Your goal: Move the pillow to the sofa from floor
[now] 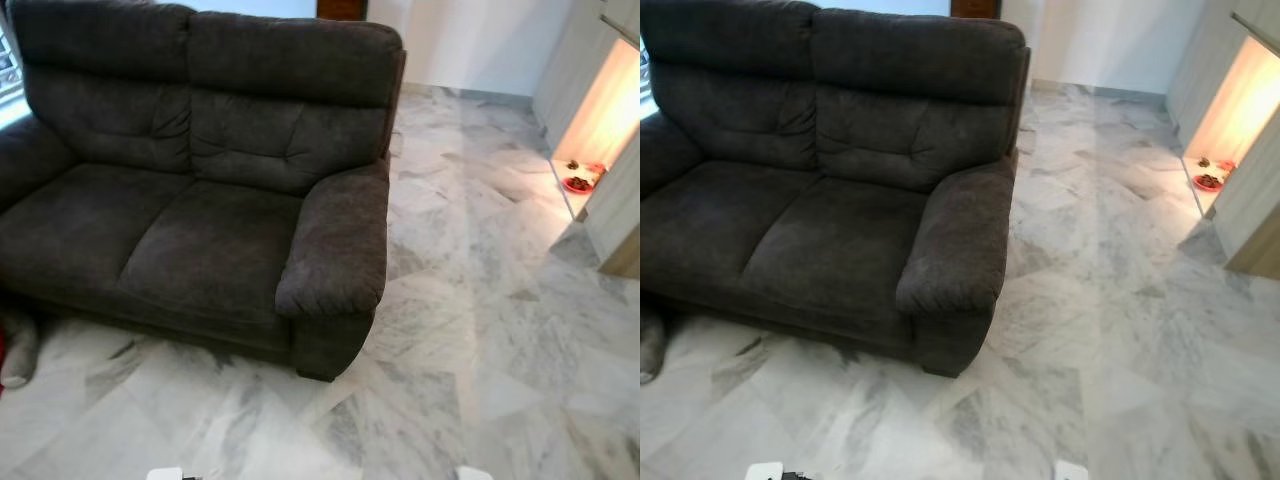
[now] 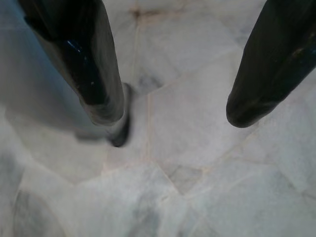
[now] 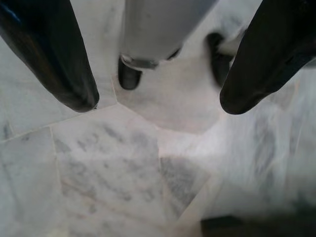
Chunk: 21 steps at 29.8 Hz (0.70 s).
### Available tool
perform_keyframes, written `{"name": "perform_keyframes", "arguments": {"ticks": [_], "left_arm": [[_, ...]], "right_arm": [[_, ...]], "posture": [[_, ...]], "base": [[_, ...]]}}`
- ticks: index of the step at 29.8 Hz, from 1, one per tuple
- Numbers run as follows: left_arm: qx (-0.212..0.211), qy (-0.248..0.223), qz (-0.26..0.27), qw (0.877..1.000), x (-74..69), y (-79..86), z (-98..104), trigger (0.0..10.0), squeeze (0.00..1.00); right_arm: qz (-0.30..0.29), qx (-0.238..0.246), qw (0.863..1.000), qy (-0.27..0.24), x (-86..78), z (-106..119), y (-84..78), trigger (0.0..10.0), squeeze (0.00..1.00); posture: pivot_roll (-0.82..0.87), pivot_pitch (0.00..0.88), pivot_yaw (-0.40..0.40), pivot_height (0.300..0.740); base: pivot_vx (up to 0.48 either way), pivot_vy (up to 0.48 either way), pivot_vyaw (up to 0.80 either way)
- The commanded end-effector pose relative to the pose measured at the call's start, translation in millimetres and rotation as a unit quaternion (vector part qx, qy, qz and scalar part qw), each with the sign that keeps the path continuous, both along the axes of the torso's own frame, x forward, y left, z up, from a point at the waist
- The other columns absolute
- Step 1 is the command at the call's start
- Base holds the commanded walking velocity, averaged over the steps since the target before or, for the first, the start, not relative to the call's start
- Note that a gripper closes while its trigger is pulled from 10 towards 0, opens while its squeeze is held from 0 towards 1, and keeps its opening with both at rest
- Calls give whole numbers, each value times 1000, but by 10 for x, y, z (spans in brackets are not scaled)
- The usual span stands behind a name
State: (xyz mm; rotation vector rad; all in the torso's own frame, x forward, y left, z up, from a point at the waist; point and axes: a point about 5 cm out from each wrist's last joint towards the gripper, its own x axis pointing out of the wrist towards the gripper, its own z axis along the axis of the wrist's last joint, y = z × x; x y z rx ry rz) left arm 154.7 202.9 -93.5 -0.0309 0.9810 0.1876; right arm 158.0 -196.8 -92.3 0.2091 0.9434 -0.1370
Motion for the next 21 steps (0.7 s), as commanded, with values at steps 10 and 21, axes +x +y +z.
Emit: {"name": "perform_keyframes", "arguments": {"ticks": [10, 21], "left_arm": [[6, -2, 0, 1000, 19, 66, 18, 10000, 0], [8, -1, 1, 1000, 6, 83, 17, 10000, 0]], "right_arm": [[4, 11, 1000, -3, 26, -4, 111, 10000, 0], [5, 12, 1000, -2, 16, -9, 117, 10000, 0]], "posture": [[84, 94, -20, 740], [84, 92, -22, 740]], "base": [[0, 330, 0], [0, 350, 0]]}}
